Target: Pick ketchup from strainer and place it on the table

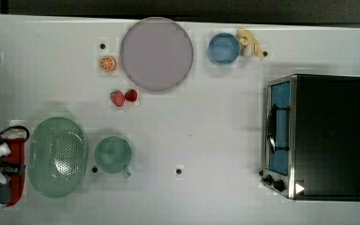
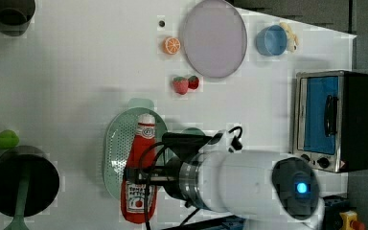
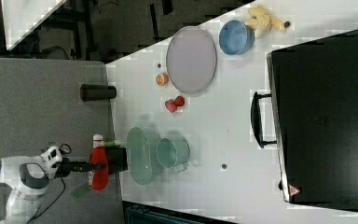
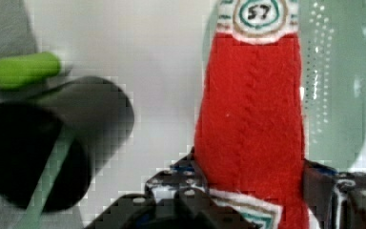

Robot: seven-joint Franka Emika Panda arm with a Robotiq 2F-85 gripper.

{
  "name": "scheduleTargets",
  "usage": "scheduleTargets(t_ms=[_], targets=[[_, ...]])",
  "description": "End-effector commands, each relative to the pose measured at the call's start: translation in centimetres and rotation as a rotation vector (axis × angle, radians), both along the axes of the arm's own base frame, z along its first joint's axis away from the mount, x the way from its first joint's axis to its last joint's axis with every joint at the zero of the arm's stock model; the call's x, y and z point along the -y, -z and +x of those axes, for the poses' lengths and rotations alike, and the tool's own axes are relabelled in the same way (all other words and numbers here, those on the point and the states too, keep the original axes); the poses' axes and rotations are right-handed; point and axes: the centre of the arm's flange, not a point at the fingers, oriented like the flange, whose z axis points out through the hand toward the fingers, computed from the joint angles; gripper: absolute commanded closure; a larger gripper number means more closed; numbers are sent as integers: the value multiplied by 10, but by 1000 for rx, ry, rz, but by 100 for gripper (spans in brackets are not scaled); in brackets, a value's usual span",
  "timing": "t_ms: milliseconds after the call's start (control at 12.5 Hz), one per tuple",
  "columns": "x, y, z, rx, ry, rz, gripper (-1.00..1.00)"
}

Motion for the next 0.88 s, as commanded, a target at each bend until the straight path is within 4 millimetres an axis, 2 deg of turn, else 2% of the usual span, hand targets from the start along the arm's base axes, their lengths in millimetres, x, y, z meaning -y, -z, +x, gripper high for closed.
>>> scheduleTargets(t_ms=[80, 320, 480, 720, 880], targets=[[67, -24, 73, -16, 46, 0, -13], [116, -56, 115, 25, 79, 1, -13], [158, -69, 139, 38, 103, -4, -13], [227, -70, 159, 8, 135, -54, -13], [274, -68, 165, -13, 142, -129, -13]])
